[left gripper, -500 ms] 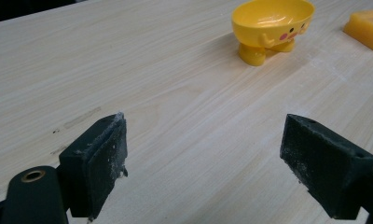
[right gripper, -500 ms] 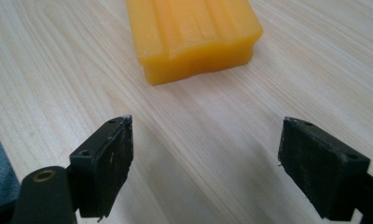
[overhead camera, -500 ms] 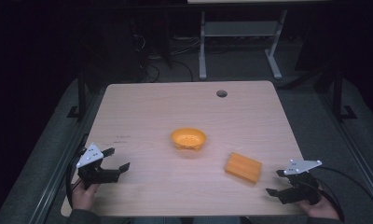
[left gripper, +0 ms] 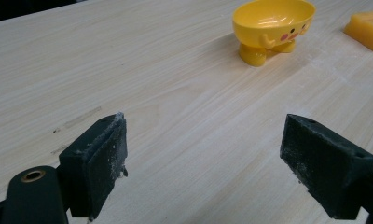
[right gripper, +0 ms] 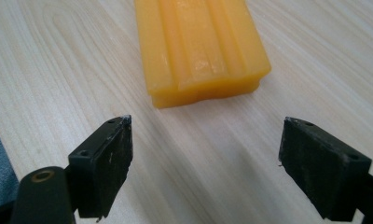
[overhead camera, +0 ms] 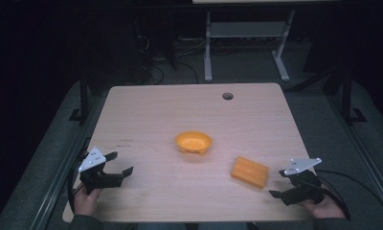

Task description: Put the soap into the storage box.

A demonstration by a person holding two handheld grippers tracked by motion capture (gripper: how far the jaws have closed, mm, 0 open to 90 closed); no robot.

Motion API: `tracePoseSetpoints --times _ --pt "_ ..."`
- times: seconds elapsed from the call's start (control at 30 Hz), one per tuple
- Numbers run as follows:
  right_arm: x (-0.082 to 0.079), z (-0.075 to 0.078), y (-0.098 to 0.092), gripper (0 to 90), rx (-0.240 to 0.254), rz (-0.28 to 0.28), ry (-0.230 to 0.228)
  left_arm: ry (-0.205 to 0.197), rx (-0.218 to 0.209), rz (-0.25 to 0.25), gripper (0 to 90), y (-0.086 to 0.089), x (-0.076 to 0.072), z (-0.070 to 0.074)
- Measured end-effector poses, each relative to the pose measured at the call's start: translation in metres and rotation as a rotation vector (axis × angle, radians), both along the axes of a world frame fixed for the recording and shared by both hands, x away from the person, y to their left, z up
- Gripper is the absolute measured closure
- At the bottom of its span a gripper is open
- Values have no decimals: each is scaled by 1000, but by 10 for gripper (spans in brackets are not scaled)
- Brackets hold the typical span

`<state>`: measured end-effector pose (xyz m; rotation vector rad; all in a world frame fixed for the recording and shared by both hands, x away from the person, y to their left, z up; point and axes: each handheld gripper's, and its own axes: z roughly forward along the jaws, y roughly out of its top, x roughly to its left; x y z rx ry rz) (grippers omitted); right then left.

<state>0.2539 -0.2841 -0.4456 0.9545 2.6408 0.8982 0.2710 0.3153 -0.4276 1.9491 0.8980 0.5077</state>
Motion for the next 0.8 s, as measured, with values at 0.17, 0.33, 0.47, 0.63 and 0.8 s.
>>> tracePoseSetpoints --times 0.17,0.33,0.47,0.63,0.8 --pt "8 9 4 168 -7 7 5 2 2 1 141 1 0 0" --pt "13 15 9 162 -1 17 2 0 1 0 141 1 0 0" --pt "21 20 19 158 -14 40 0 -1 -2 1 141 1 1 1" --pt "29 22 30 156 -39 64 10 -5 -9 3 141 2 1 1" --pt "35 25 38 156 -45 84 15 -8 -8 -1 141 2 1 1"
